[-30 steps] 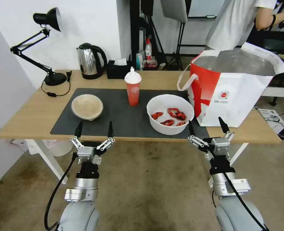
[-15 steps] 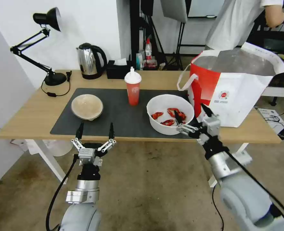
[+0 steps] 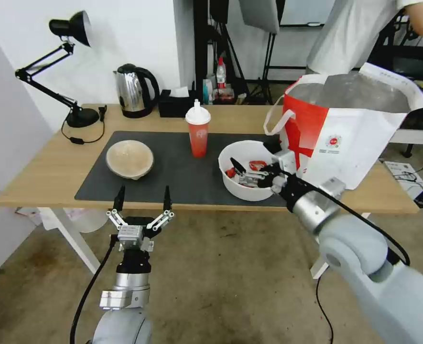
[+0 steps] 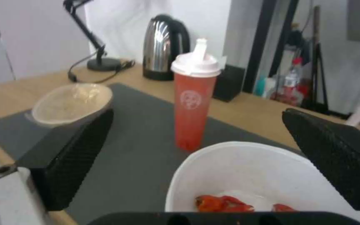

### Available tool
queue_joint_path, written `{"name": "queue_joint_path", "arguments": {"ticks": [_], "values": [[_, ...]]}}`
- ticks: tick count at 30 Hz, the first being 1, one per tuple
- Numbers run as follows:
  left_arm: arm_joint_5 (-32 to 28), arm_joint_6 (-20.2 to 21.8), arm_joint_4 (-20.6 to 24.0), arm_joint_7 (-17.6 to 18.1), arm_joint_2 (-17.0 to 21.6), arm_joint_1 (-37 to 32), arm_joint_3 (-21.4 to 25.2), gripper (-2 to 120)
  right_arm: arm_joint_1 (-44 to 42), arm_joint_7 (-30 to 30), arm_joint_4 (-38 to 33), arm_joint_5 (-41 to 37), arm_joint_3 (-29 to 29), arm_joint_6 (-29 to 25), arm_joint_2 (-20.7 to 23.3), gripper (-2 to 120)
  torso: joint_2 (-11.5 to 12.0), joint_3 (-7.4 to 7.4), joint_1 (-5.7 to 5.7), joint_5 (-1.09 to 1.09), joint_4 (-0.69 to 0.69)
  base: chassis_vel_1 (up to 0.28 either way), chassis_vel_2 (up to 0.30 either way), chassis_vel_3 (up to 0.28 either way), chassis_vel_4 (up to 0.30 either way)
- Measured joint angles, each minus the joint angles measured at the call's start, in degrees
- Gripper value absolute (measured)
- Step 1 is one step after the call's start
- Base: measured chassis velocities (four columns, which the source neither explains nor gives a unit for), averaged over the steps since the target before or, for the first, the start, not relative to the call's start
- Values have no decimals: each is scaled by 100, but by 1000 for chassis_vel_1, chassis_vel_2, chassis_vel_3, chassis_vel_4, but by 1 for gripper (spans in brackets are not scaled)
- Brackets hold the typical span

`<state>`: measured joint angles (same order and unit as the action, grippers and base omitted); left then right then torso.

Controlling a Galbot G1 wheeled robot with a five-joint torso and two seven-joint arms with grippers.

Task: Pick up the trash from the table and place it into the takeout bag.

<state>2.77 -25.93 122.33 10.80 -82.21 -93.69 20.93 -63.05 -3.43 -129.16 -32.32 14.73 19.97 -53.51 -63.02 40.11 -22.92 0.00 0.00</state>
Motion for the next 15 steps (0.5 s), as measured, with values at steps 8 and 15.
{"name": "queue_joint_path", "arguments": {"ticks": [8, 15], "values": [[44, -1, 20, -3, -81, -28, 32, 100, 1215, -124, 328, -264, -723, 1189, -43, 100, 0, 0, 0, 0, 0, 0, 0, 0, 0], [46, -24, -1, 7, -134, -43, 90, 100, 2125, -285, 951, -442, -1439, 2107, -286, 100, 0, 0, 0, -1, 0, 0, 0, 0, 0]]}}
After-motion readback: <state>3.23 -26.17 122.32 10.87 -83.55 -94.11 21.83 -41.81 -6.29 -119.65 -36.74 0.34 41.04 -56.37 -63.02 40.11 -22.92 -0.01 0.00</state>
